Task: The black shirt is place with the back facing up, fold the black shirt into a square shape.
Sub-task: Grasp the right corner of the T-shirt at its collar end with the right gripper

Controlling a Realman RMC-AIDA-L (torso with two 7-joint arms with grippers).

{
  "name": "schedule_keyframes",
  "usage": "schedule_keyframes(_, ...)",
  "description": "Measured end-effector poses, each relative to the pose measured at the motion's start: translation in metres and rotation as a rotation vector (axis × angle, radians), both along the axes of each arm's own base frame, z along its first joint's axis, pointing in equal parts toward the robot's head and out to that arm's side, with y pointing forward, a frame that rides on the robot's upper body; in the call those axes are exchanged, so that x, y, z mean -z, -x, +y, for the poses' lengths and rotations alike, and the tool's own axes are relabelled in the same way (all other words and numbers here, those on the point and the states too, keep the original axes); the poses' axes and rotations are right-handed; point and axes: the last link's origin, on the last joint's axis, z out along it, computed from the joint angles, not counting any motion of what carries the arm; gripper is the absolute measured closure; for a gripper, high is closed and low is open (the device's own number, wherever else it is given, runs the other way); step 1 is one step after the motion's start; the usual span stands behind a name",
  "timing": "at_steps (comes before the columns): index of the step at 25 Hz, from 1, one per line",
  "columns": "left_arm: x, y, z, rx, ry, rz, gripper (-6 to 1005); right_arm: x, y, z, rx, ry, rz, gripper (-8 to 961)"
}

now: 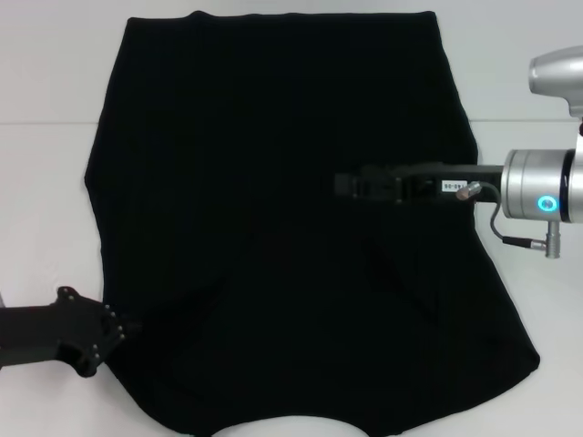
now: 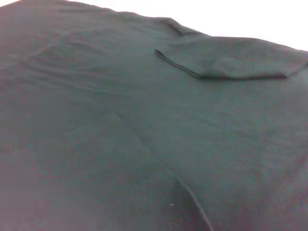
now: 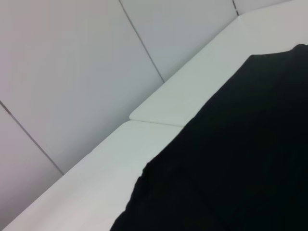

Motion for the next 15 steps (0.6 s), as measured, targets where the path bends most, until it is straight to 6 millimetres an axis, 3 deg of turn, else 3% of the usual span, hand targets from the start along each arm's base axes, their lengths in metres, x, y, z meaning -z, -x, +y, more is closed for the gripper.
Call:
schedule_keyframes(7,-0.007,0.012,-0.013,-0.079,-0.082,-0.103,983,-0.016,-0.03,-0.014,0.077,0.033,0.006,253)
schedule_keyframes(15,-0.003,0.009,-0.026,-0.063,-0.105,-0.214,984,-0.043,-0.067,-0.042,0.127,0.059,0.057,253)
